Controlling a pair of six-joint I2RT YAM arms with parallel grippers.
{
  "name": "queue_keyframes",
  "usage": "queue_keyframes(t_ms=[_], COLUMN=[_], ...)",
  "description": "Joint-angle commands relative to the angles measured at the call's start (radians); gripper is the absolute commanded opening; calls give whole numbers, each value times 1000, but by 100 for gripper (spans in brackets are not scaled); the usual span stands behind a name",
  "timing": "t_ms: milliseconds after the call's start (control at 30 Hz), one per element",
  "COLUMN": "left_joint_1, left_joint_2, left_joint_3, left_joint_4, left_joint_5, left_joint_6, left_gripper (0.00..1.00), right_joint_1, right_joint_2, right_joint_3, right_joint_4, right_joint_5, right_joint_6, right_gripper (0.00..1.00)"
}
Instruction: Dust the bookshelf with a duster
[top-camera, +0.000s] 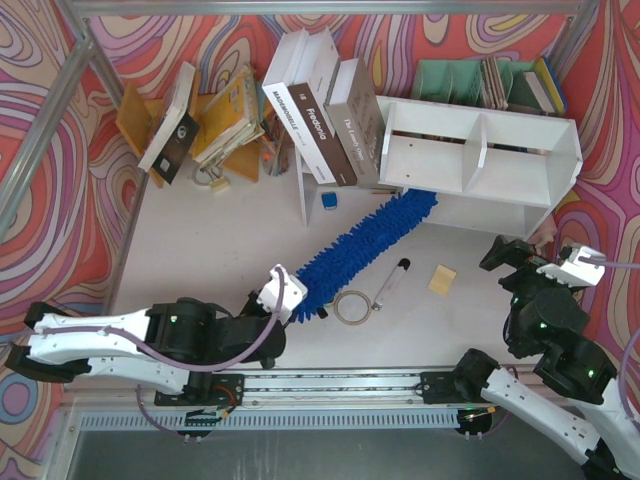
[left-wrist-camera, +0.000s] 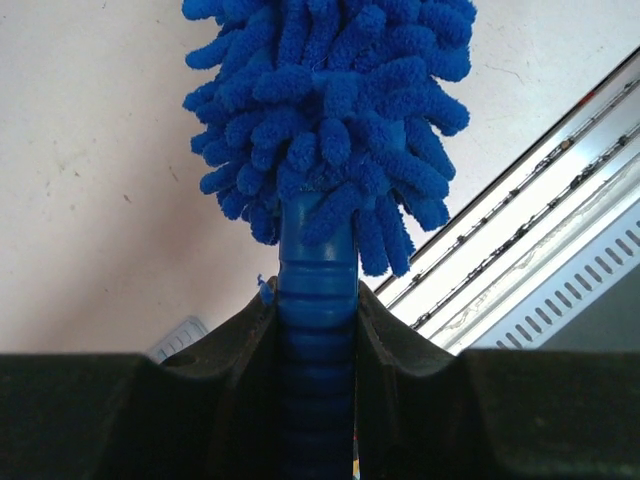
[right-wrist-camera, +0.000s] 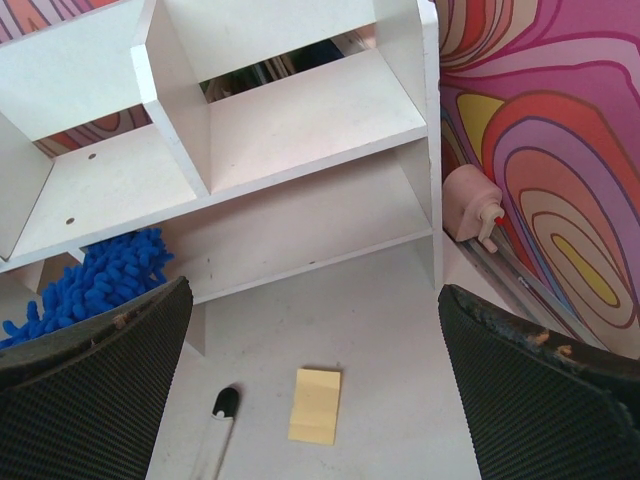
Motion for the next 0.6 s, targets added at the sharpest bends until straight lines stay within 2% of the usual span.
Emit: queue_keyframes(t_ms=[0, 200, 433, 567], left_joint_1=[-5, -5, -5, -6], left_joint_2=[-65, -103, -51, -33], left_joint_3=[-1, -58, -239, -297], left_joint_4=[-89, -37, 151, 185], left_joint_5=[-152, -128, -38, -41], left_joint_6=[-133, -137, -232, -274], left_gripper=[0, 0, 0, 0], right_joint_1=[8, 8, 7, 7], right_joint_2=[5, 0, -4, -14], right_joint_3=[-3, -3, -1, -2], right_joint_4=[11, 10, 8, 3], right_joint_5=[27, 28, 28, 30], right_joint_6=[-1, -1, 2, 7], right_gripper=[99, 99, 99, 99])
